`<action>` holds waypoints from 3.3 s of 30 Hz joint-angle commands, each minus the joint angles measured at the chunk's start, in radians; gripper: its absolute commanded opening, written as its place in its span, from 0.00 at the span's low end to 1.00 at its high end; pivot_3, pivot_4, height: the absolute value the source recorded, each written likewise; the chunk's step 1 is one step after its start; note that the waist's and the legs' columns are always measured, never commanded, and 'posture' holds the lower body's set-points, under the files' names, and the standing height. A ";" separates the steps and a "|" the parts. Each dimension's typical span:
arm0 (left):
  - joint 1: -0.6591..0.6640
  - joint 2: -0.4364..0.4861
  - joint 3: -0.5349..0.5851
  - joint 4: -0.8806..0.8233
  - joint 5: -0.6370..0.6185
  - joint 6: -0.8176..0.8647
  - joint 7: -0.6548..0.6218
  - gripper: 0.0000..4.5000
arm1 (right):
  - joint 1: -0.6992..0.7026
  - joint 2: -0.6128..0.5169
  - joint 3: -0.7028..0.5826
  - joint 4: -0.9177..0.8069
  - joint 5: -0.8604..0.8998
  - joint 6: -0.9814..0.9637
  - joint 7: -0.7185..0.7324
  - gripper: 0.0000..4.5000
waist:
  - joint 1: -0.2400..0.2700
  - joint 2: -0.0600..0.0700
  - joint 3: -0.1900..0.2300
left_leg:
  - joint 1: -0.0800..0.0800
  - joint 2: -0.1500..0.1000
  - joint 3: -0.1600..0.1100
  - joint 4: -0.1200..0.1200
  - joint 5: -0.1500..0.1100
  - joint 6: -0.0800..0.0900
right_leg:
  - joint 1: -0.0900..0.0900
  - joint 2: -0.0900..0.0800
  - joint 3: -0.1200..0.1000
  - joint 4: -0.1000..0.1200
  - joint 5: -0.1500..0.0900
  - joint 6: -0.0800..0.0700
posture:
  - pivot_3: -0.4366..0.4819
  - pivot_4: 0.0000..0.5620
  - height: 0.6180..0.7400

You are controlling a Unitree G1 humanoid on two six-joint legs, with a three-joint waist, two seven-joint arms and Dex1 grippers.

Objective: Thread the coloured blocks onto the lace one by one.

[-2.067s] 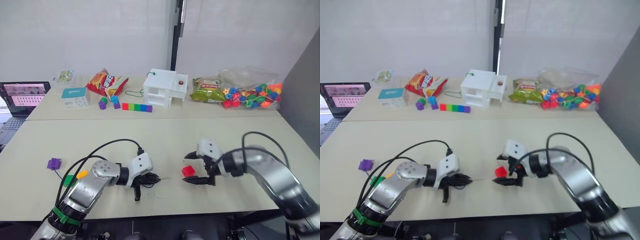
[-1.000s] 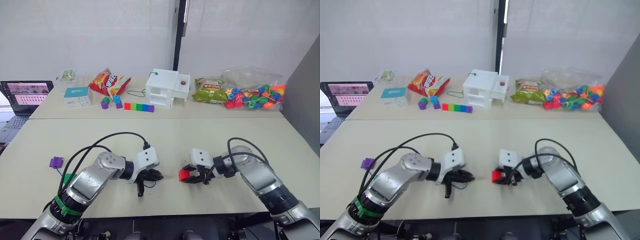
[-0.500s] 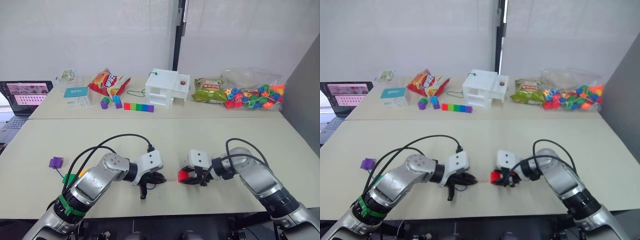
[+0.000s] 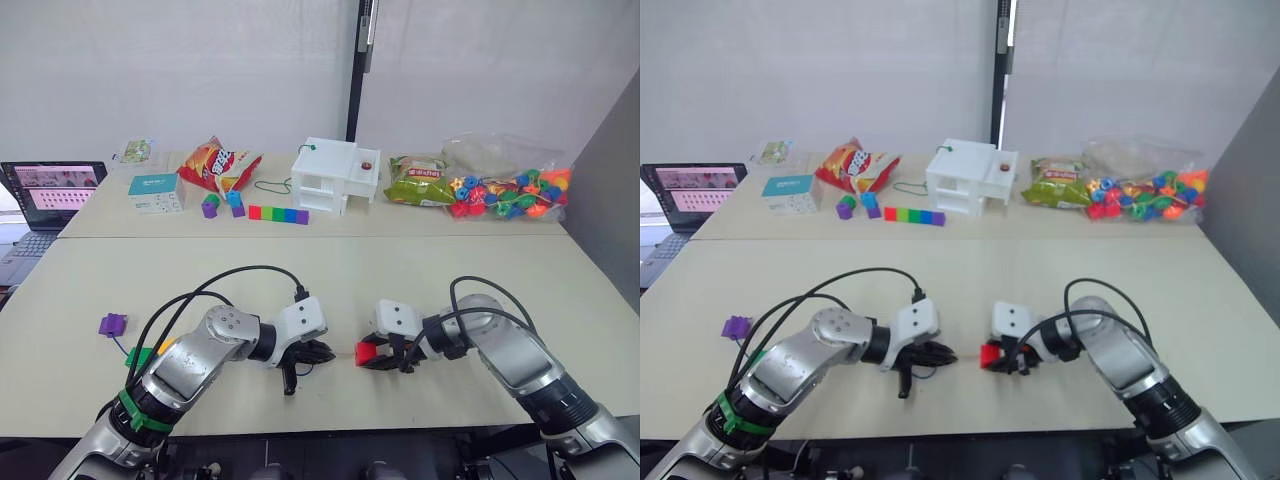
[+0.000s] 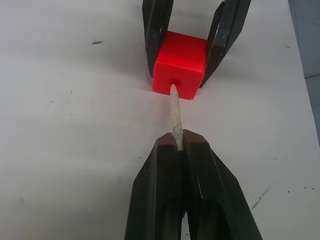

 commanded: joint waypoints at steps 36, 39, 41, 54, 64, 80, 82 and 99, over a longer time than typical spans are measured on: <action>-0.028 -0.192 0.019 0.119 0.046 -0.136 -0.003 0.00 | 0.014 0.073 -0.034 -0.027 0.033 0.095 -0.043 0.27 | 0.008 0.000 0.000 | 0.003 -0.001 -0.004 0.008 0.000 0.001 | 0.010 0.000 -0.001 0.000 0.001 0.002 | 0.48 0.27 1.00; 0.023 -0.182 0.044 0.090 0.036 -0.133 -0.003 0.00 | 0.024 0.063 -0.034 -0.035 0.030 0.092 -0.038 0.27 | 0.007 0.000 0.000 | 0.003 0.000 -0.004 0.007 0.000 0.001 | 0.009 0.000 -0.001 0.000 0.001 0.002 | 0.48 0.27 1.00; 0.041 -0.179 0.049 0.072 0.030 -0.129 0.000 0.00 | 0.023 0.055 -0.028 -0.042 0.025 0.089 -0.034 0.27 | 0.006 0.000 0.000 | 0.003 0.000 -0.004 0.007 0.000 0.001 | 0.008 0.000 -0.001 0.000 0.001 0.002 | 0.48 0.27 1.00; -0.039 -0.231 -0.009 0.098 0.041 -0.153 -0.013 0.00 | -0.017 0.022 0.067 -0.081 -0.010 0.079 0.030 0.27 | 0.016 0.000 0.000 | -0.004 -0.002 -0.004 0.007 0.000 0.001 | 0.002 -0.001 -0.001 0.000 0.001 0.002 | 0.48 0.27 1.00; -0.061 -0.271 -0.062 0.148 0.082 -0.182 -0.022 0.00 | -0.029 0.067 0.068 -0.089 -0.026 0.086 0.016 0.27 | 0.015 0.000 0.000 | -0.002 -0.002 -0.004 0.007 0.000 0.001 | 0.004 -0.001 -0.001 0.000 0.001 0.002 | 0.48 0.27 1.00; -0.073 -0.249 0.020 0.027 0.040 -0.095 -0.012 0.00 | -0.012 0.052 0.063 -0.081 -0.037 0.125 0.020 0.27 | 0.011 0.000 0.000 | -0.001 -0.001 -0.004 0.007 0.000 0.001 | 0.005 -0.001 -0.001 0.000 0.001 0.002 | 0.48 0.27 1.00; -0.073 -0.255 0.025 0.019 0.035 -0.085 -0.006 0.00 | -0.010 0.052 0.063 -0.080 -0.036 0.135 0.020 0.27 | 0.010 0.000 0.000 | -0.002 -0.001 -0.004 0.007 0.000 0.001 | 0.004 0.000 -0.001 0.000 0.001 0.002 | 0.48 0.27 1.00; -0.013 -0.201 -0.051 0.146 0.135 -0.194 -0.011 0.00 | -0.021 0.056 0.048 -0.096 -0.022 0.156 0.024 0.27 | 0.011 0.000 0.000 | -0.001 -0.001 -0.004 0.007 0.000 0.001 | 0.005 -0.001 0.000 0.000 0.001 0.002 | 0.48 0.27 1.00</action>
